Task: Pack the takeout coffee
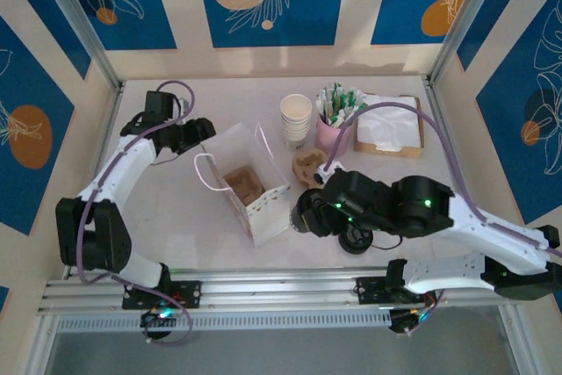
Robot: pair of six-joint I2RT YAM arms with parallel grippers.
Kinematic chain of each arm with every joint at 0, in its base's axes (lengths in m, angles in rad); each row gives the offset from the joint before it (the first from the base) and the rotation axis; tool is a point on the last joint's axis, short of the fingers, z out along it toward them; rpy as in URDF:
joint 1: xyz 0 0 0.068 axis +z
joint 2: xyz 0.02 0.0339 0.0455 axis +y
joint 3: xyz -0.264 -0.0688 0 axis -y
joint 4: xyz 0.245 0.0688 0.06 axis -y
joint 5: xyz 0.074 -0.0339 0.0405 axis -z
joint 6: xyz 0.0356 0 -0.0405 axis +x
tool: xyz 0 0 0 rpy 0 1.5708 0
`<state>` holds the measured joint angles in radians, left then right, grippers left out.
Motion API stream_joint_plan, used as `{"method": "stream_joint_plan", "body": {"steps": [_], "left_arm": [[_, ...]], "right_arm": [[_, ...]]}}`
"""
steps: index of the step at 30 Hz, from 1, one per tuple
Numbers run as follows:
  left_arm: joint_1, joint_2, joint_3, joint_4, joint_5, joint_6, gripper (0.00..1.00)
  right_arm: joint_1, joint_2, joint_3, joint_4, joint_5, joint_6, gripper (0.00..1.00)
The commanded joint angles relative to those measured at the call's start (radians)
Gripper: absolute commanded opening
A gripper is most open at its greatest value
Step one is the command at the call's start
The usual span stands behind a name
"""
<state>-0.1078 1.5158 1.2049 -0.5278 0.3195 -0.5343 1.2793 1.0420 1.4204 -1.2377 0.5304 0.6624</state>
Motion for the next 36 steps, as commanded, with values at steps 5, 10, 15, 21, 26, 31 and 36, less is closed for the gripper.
{"method": "stream_joint_plan", "body": {"steps": [5,10,15,21,26,31,36], "left_arm": [[-0.024,0.050,-0.064,0.078,0.096,-0.075,0.67],[-0.063,0.068,-0.134,0.102,0.110,-0.082,0.67],[-0.095,0.049,-0.232,0.160,0.121,-0.101,0.67],[-0.107,-0.002,-0.312,0.162,0.090,-0.109,0.67],[-0.125,-0.075,-0.383,0.173,0.089,-0.145,0.67],[-0.151,-0.154,-0.448,0.186,0.052,-0.168,0.68],[-0.156,-0.211,-0.483,0.177,0.022,-0.169,0.68]], "right_arm": [[0.041,-0.043,0.166,-0.022,0.017,-0.124,0.61],[0.043,-0.035,0.251,0.024,0.022,-0.196,0.61],[0.043,0.030,0.320,0.113,0.046,-0.289,0.61],[0.007,0.202,0.482,0.123,0.055,-0.357,0.61],[-0.058,0.352,0.606,0.088,-0.022,-0.398,0.61],[-0.092,0.460,0.698,0.056,-0.083,-0.438,0.61],[-0.114,0.544,0.762,-0.013,-0.109,-0.457,0.61]]}}
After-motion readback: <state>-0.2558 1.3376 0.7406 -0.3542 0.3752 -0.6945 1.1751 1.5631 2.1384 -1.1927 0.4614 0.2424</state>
